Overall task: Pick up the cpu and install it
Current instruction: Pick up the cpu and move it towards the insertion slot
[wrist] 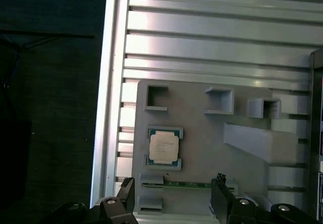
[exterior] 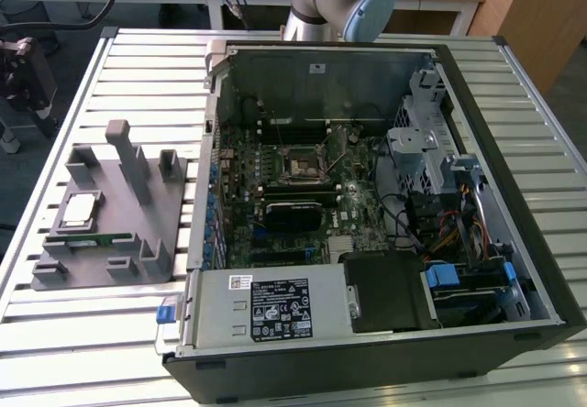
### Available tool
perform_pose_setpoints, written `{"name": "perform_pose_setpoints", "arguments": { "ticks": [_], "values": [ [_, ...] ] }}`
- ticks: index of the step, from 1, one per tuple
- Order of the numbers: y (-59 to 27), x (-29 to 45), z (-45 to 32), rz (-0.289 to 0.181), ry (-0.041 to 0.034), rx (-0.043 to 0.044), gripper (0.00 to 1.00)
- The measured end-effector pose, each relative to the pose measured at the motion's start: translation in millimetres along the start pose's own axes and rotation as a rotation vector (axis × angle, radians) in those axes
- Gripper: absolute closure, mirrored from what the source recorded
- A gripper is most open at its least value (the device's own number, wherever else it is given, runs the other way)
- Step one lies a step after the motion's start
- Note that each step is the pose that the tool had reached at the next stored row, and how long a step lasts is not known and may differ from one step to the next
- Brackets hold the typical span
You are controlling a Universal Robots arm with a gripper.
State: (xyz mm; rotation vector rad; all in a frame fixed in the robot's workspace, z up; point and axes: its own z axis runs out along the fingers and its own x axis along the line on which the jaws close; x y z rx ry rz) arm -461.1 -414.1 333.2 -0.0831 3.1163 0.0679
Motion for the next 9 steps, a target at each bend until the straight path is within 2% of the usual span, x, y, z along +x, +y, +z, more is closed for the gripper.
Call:
{"name": "perform_pose_setpoints", "arguments": {
  "ticks": [9],
  "values": [
    [-0.5,0.1,4.3,-0.007,0.0002,-0.0003,0.3]
  ]
}}
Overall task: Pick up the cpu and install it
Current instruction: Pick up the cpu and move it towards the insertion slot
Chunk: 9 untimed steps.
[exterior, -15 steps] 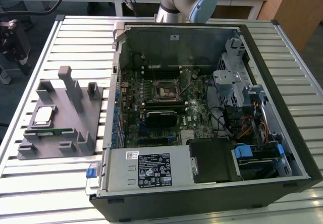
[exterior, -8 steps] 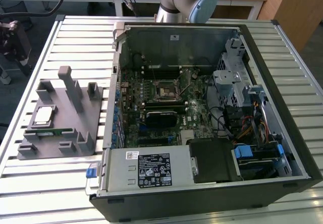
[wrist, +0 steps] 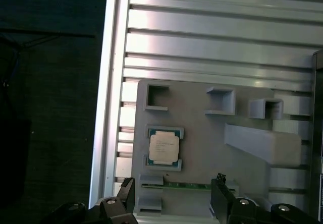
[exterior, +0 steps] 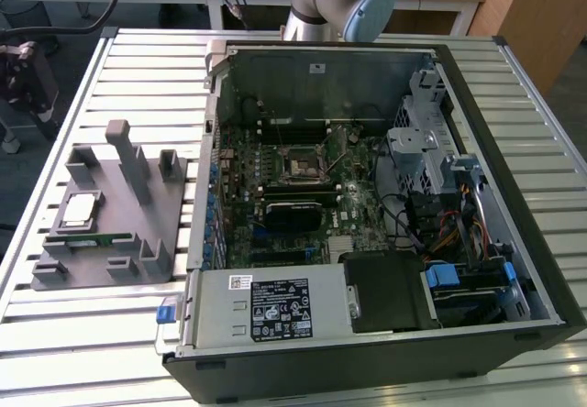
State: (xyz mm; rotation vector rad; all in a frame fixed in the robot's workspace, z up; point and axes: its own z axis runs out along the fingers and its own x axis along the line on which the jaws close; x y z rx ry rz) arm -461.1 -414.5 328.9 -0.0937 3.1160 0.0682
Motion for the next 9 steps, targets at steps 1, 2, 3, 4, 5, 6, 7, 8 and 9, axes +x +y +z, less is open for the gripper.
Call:
{"name": "perform_pose_setpoints", "arguments": {
  "ticks": [1,2,3,4,5,6,7,8,9],
  "values": [
    [-0.1,0.0,0.7,0.0,0.0002,0.0001,0.3],
    [-0.2,0.0,1.5,-0.001,0.0,0.0,0.3],
    [-0.2,0.1,2.1,-0.001,0.0001,0.0,0.3],
    [-0.3,0.1,2.9,-0.001,0.0002,0.0,0.3],
    [-0.3,0.1,3.6,-0.001,0.0002,0.0,0.3],
    [-0.4,0.1,4.5,-0.002,0.0001,-0.0001,0.3],
    [-0.5,0.1,5.3,-0.002,0.0001,0.0,0.3],
    [-0.5,0.2,6.0,-0.002,0.0002,0.0,0.3],
    [-0.6,0.2,6.7,-0.002,0.0002,0.0,0.3]
  ]
}}
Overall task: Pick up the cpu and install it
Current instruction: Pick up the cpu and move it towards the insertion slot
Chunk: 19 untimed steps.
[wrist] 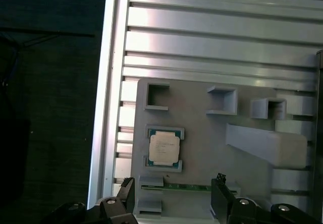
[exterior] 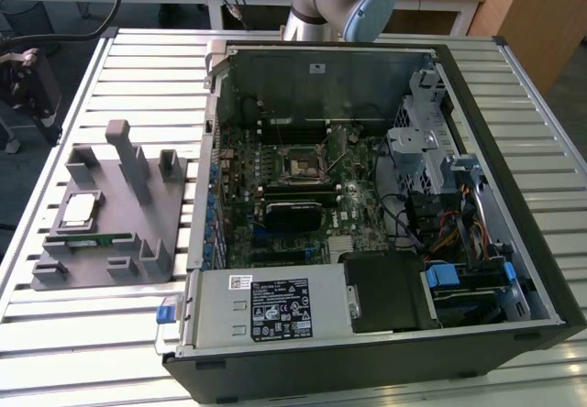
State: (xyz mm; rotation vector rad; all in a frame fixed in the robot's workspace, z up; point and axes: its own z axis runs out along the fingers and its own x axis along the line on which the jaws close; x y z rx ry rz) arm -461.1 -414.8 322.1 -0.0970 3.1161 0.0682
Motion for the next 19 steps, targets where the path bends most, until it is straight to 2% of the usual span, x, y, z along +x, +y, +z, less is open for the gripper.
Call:
{"name": "perform_pose_setpoints", "arguments": {
  "ticks": [9,13,19],
  "values": [
    [-0.6,0.2,8.6,-0.001,0.0005,0.0,0.3],
    [-1.4,0.4,15.7,0.0,0.005,-0.0003,0.3],
    [-1.9,0.6,26.6,0.004,0.0053,0.0022,0.3]
  ]
}}
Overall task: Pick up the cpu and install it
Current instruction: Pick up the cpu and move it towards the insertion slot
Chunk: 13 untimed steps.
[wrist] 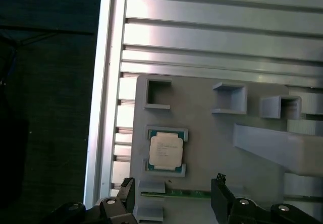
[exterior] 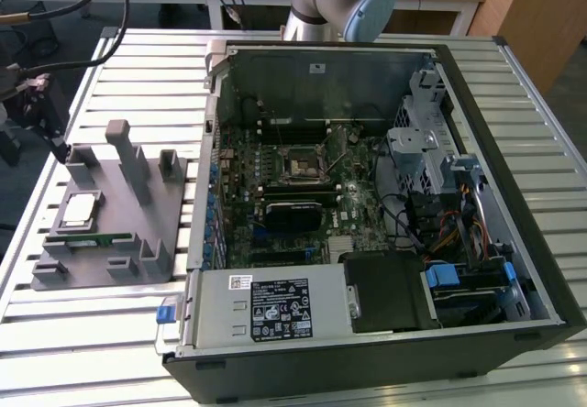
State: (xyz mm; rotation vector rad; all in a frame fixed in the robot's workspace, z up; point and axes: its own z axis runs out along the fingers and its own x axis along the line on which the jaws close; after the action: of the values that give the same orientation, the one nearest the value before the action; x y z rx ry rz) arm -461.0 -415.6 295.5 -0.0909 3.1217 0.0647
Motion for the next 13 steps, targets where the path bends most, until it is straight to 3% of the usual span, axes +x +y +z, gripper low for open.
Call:
{"name": "perform_pose_setpoints", "arguments": {
  "ticks": [13],
  "values": [
    [-0.8,0.5,21.5,0.002,0.0,0.0005,0.3]
  ]
}}
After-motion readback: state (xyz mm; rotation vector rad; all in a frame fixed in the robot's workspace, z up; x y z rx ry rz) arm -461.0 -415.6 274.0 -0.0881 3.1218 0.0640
